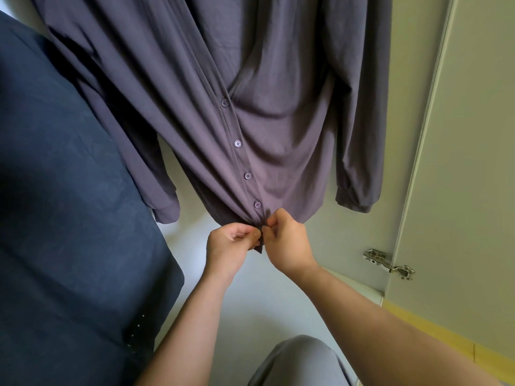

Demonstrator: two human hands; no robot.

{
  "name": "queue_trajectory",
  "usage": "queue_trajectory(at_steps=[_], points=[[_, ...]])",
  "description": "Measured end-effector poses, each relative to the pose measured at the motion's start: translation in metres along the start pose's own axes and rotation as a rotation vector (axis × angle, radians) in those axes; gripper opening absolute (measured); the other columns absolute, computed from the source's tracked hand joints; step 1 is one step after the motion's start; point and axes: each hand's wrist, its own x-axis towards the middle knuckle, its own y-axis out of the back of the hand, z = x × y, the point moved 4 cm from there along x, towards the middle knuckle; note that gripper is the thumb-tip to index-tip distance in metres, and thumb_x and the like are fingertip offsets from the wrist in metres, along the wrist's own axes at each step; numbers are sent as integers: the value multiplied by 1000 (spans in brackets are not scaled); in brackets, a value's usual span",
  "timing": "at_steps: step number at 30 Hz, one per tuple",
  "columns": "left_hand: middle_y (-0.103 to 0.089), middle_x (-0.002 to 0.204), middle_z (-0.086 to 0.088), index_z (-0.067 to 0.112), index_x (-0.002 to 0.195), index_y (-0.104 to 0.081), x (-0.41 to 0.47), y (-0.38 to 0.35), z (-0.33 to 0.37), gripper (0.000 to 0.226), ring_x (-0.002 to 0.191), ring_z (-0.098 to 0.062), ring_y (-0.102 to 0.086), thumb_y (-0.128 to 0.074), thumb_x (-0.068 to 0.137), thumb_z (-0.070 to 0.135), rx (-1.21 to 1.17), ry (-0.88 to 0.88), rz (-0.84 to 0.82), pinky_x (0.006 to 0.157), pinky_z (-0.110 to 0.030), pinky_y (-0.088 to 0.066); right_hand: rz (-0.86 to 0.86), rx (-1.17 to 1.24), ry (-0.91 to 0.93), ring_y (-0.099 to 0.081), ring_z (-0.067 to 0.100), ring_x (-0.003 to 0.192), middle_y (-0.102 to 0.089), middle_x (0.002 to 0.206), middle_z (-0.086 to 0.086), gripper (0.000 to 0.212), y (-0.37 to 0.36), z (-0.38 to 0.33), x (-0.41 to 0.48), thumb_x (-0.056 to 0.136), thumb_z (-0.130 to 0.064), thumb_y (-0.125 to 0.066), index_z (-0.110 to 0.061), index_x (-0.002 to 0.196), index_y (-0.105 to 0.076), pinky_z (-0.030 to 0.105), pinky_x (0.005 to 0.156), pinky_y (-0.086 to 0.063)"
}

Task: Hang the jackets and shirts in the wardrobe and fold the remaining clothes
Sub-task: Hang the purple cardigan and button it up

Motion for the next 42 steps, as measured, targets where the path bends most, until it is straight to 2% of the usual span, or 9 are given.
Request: queue_trajectory(at_steps=[4, 8, 18, 24, 26, 32, 36, 38, 42], points=[[-78, 79, 0, 26, 81, -79, -2, -2, 4, 12, 77, -20, -77, -76, 82, 14, 23, -43, 58, 84, -41, -61, 5, 24, 26, -54, -7, 55, -57, 63, -9, 16, 1, -4, -1, 89, -3, -53, -17, 84, -47, 8, 48, -38], [-76, 76, 9, 32, 82, -73, -5, -1, 8, 21, 74, -12, -75, -77, 81, 12, 89, -135, 128, 78, -36, -60, -3, 22, 12, -57, -2, 53, -59, 65, -8, 13, 3, -7, 3, 90, -4, -52, -16, 88, -50, 8, 48, -38], [-77, 76, 4, 24, 83, -74, -4, 0, 4, 17, 76, -14, -76, -77, 83, 7, 87, -67, 88, 84, -45, -61, -20, -19, 66, -56, -5, 56, -61, 64, -10, 16, 3, -10, 0, 84, 0, -52, -15, 85, -56, 8, 50, -40], [-78, 78, -3, 21, 87, -76, -5, -2, 3, 9, 73, -21, -76, -71, 80, 18, -34, -31, 76, 84, -43, -61, -35, 35, 57, -57, -6, 50, -54, 49, -16, 26, 4, -13, 0, 84, 3, -52, -21, 73, -48, 7, 46, -37], [-77, 78, -4, 21, 90, -77, -5, -3, 2, 12, 71, -20, -75, -71, 83, 13, -56, -21, 72, 80, -40, -60, -52, 16, 59, -57, -3, 52, -58, 52, -20, 21, 2, -11, 0, 84, 0, -52, -19, 75, -50, 9, 48, -39], [-76, 79, -1, 30, 80, -80, -1, 0, -3, 22, 75, -17, -70, -68, 86, 12, -21, 16, 73, 70, -27, -57, -67, -17, 37, -38, 16, 55, -55, 58, -1, 8, -3, -4, 3, 84, -7, -54, -8, 77, -58, 18, 51, -38], [-72, 72, 8, 29, 78, -76, 3, 7, -6, 14, 65, -9, -61, -68, 87, 22, 11, 31, 181, 63, -24, -51, -77, 164, -160, -65, 17, 68, -71, 70, -3, 25, -4, 5, 2, 86, -10, -45, -21, 77, -67, 31, 66, -55], [-64, 63, 13, 26, 79, -72, 3, 10, -8, 14, 55, -3, -53, -66, 91, 22, 16, 25, 241, 54, -16, -44, -38, 86, -171, -66, 19, 76, -71, 76, -5, 25, -3, 11, 1, 85, -9, -45, -20, 85, -67, 27, 65, -53], [-66, 61, 5, 22, 89, -66, 5, 9, -9, 16, 53, -9, -57, -56, 99, 14, -11, 11, 249, 58, -23, -47, 6, -36, -133, -58, 16, 79, -64, 82, -8, 21, -5, 15, 0, 86, -6, -50, -19, 94, -64, 17, 62, -40]])
